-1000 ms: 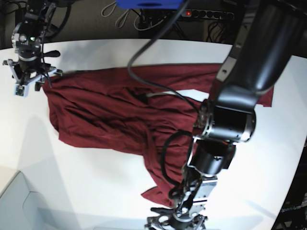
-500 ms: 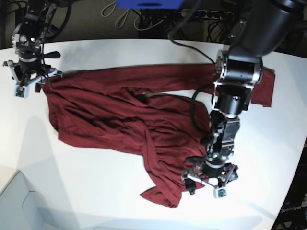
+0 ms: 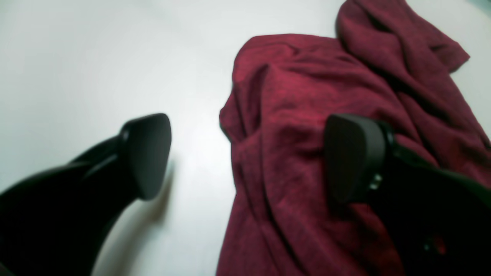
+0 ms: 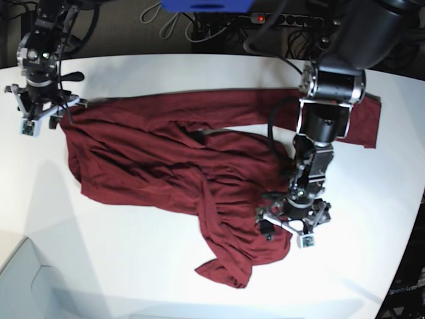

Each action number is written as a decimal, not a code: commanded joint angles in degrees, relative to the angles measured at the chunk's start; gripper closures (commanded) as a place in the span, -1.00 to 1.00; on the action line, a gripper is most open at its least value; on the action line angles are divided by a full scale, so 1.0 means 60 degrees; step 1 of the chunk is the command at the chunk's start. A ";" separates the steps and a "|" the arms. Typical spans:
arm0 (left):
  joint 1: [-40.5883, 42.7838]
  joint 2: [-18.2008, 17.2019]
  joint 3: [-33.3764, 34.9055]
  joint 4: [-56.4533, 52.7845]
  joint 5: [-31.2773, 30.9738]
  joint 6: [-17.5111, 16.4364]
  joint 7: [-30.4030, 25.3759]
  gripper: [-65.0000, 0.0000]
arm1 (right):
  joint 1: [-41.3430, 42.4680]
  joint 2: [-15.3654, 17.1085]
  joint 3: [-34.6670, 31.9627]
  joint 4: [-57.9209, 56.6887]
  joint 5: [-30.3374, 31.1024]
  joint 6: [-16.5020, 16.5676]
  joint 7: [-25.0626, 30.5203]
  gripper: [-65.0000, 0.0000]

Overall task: Layout the t-shirt on the table in an organized manner, then fold the t-shirt properly
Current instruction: 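Grasp the hem with the left gripper and drag it outward, then release the hem and raise the left gripper back toward the shirt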

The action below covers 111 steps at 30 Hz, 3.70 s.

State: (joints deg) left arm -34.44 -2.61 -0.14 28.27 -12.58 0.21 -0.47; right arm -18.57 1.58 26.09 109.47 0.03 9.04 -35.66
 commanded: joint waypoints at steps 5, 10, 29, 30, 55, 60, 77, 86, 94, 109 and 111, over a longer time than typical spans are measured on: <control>-0.0290 0.0047 -0.0013 0.0189 -0.0006 -0.0071 -0.0266 -0.31 | 0.0157 0.0095 0.0026 0.0136 0.0002 -0.0034 0.0236 0.31; -0.0290 0.0091 -0.0028 0.0262 -0.0006 -0.0071 -0.0266 0.36 | 0.0172 0.0095 0.0026 0.0136 0.0002 -0.0034 0.0236 0.31; 0.0618 -0.0319 -0.0628 0.2621 -0.1193 0.0002 -0.0134 0.99 | 0.0377 0.0124 0.0011 0.0107 0.0002 -0.0034 0.0236 0.31; 0.0794 -0.0363 -0.0687 0.3134 -0.1339 0.0002 0.0071 0.99 | 0.0377 0.0124 0.0011 0.0107 0.0002 -0.0034 0.0236 0.31; 0.2215 -0.1697 -0.1727 0.9259 -0.2849 0.0823 0.3529 0.99 | 0.0303 0.0095 0.0011 0.0107 0.0002 -0.0034 0.0236 0.31; 0.1307 -0.1609 -0.1698 0.8717 -0.2863 0.0823 0.3587 0.99 | 0.0289 0.0095 0.0011 0.0107 0.0002 -0.0034 0.0236 0.31; -0.4041 -0.0480 0.0866 0.0497 -0.2775 0.0808 0.0598 0.99 | -0.0063 0.0080 0.0085 0.0107 0.0002 -0.0034 0.0222 0.31; -0.4671 -0.0466 0.1511 -0.0089 -0.2863 0.0808 -0.0002 0.99 | -0.0078 0.0080 0.0085 0.0107 0.0002 -0.0034 0.0222 0.31; -0.4656 -0.0554 0.1511 -0.0089 -0.2863 0.0823 -0.0002 0.99 | -0.0034 0.0080 -0.0003 0.0107 0.0031 -0.0034 0.0222 0.31; -0.3191 -0.1404 0.1526 -0.0177 -0.2790 0.0808 -0.0002 -0.08 | 0.0172 0.0066 -0.0282 0.0107 0.0046 -0.0019 0.0222 0.31; -0.3059 -0.1550 0.1526 -0.0089 -0.2863 0.0808 -0.0002 -0.25 | 0.0186 -0.0008 -0.0282 0.0107 0.0046 -0.0019 0.0222 0.31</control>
State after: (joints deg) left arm -50.57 -10.85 9.13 26.50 -29.85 5.08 1.17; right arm -17.82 1.26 24.21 109.16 0.27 9.06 -35.88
